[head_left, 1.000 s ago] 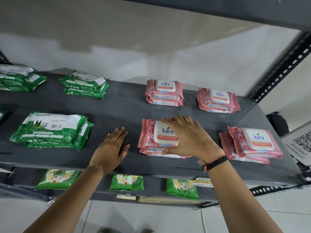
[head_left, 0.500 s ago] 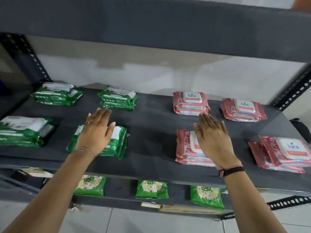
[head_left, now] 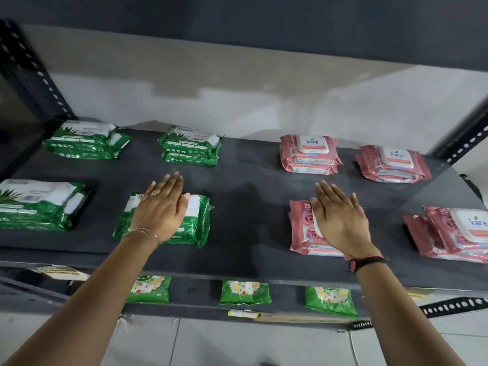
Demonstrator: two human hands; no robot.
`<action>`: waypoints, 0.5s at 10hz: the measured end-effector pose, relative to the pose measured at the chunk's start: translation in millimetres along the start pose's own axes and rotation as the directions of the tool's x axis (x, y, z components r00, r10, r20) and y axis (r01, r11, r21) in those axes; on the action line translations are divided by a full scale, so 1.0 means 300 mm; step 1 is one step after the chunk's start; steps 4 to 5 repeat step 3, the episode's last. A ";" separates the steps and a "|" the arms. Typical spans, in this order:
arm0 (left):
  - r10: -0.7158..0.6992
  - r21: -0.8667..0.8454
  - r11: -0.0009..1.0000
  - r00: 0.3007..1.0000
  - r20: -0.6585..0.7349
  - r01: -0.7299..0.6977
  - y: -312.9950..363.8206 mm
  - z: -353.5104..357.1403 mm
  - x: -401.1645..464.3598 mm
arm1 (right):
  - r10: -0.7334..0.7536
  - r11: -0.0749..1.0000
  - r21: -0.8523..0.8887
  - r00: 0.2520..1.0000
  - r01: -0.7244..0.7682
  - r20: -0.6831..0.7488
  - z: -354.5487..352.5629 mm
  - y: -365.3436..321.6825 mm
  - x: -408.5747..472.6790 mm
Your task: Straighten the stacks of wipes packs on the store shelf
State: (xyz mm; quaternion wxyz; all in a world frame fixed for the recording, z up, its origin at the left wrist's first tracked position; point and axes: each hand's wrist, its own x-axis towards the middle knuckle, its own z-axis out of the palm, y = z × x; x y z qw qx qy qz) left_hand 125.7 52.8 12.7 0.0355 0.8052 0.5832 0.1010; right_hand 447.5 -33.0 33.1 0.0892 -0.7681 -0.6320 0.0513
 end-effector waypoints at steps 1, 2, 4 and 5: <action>0.004 0.018 1.000 1.000 0.026 -0.004 0.009 -0.012 -0.005 | 0.020 1.000 0.000 0.998 -0.020 0.057 -0.024 -0.005 0.002; -0.013 0.035 0.999 0.995 0.098 0.010 0.009 -0.023 -0.001 | 0.040 0.999 -0.032 0.994 -0.037 0.099 -0.044 -0.009 0.000; -0.015 0.014 1.000 0.996 0.086 0.013 0.025 -0.062 0.005 | 0.034 0.999 -0.013 0.999 -0.034 0.012 -0.078 -0.040 -0.002; -0.015 0.014 1.000 0.996 0.086 0.013 0.025 -0.062 0.005 | 0.034 0.999 -0.013 0.999 -0.034 0.012 -0.078 -0.040 -0.002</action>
